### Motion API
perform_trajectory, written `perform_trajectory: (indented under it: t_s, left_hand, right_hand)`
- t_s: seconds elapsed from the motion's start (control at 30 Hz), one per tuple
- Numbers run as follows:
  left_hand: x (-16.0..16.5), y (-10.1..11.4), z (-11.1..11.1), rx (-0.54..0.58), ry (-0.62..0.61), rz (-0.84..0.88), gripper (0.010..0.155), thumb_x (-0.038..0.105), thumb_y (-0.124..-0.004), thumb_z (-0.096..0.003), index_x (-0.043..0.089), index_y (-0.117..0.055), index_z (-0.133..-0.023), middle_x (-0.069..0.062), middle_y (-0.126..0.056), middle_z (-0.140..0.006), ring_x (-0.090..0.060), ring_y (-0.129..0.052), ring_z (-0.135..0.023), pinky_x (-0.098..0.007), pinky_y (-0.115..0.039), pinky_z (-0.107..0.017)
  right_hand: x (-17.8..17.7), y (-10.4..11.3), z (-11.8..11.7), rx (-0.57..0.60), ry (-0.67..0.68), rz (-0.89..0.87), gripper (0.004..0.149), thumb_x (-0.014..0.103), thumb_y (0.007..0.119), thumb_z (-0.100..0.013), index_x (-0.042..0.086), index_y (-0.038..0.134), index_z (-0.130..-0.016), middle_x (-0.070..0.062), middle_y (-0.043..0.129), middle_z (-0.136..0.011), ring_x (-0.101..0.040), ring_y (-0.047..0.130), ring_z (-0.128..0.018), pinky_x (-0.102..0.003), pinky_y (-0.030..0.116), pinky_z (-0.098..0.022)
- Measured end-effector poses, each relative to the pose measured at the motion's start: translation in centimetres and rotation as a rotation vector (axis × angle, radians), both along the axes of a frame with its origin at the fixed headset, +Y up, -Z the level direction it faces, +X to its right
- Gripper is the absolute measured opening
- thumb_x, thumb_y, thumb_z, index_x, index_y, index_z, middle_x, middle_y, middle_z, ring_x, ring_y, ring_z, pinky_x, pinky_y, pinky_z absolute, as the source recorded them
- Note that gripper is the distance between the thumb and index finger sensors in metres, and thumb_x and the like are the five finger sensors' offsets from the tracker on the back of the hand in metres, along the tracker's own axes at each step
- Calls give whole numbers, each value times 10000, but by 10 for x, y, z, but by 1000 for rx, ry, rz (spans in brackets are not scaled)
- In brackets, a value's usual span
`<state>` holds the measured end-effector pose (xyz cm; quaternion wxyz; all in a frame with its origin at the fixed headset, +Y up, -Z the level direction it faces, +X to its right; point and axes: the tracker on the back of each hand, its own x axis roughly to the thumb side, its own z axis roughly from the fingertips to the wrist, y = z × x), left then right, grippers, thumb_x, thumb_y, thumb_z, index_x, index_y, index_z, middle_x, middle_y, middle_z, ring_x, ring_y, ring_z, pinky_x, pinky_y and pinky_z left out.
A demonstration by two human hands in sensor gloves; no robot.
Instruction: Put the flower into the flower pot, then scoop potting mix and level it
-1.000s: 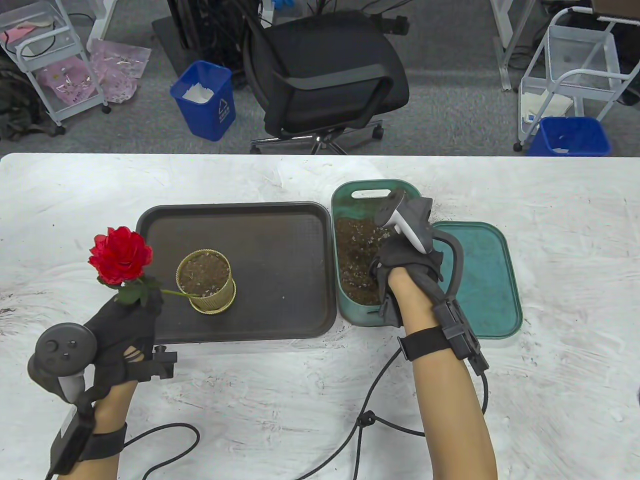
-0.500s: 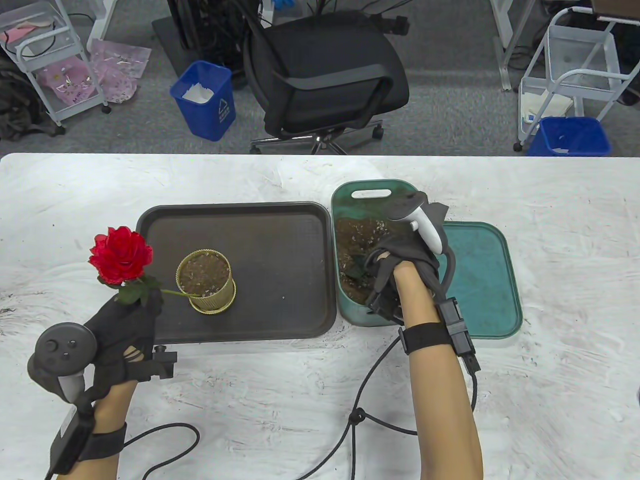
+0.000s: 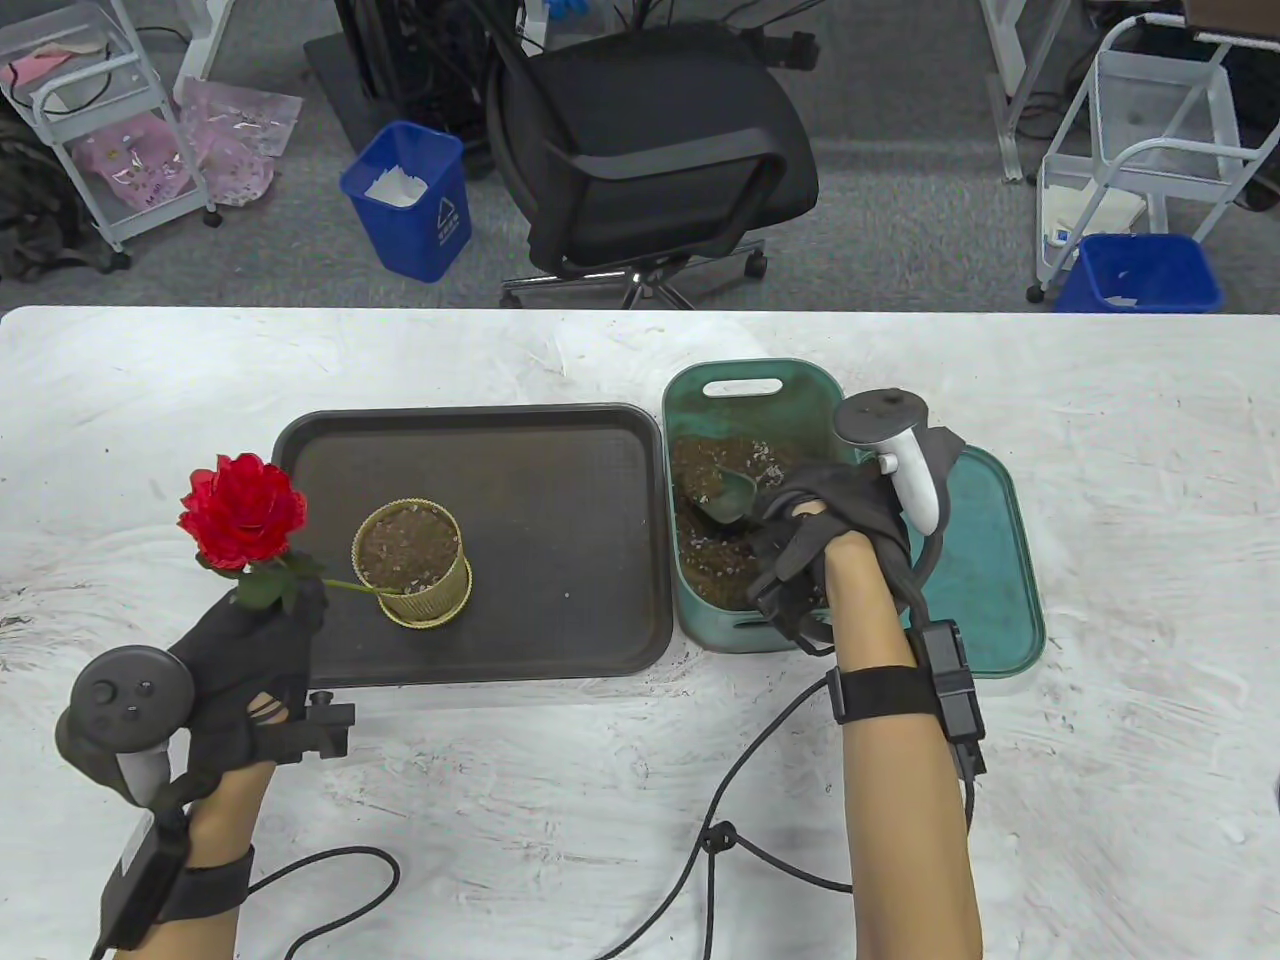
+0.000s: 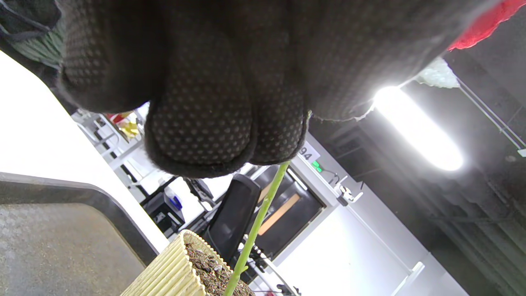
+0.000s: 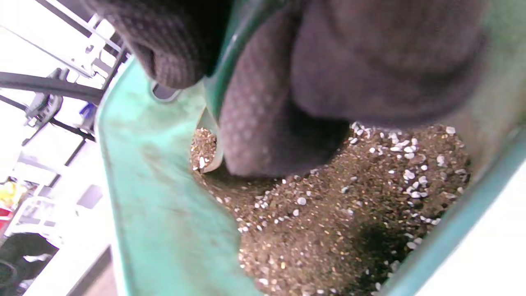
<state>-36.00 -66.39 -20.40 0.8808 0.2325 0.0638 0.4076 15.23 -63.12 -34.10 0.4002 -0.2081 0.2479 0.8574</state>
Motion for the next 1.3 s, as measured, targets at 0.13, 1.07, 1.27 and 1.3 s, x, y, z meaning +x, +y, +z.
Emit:
perform_trajectory:
  t_s: [0.13,1.07,1.27,1.3]
  left_hand:
    - [-1,-1,0,-3,5,4,421,468,-929,-411,210,-990,-738,43,-1075,-571,-195,-1157,-348,-362,-964,-339]
    - [-1,0,-1,-3,2,7,422,469,-928,-413,210,-990,-739,42,-1074,-573,-196,-1157,-350,-363,-964,-340]
    - [-1,0,0,-5,2,11,422,470,-928,-413,211,-989,-740,45,-1073,-573,-195,-1157,-349,-362,-964,-340]
    - [-1,0,-1,-5,2,10,421,469,-928,-413,210,-990,-738,45,-1074,-572,-194,-1157,-348,-362,-964,-340]
  right_hand:
    - [10,9,11,62,-54,-73,512,317,772,-431,45,756,-864,-161,994,-613,-252,1068,-238,-357,946,-101]
    - [-177,9,43,154,401,-243,517,325,774,-437,47,742,-871,-161,987,-632,-262,1072,-262,-367,952,-121]
    - [-208,-3,47,215,485,-58,512,316,786,-430,58,748,-871,-166,985,-641,-282,1067,-279,-390,946,-138]
    - [-210,-3,48,234,495,-31,512,315,789,-428,60,750,-870,-163,986,-642,-285,1067,-281,-393,945,-140]
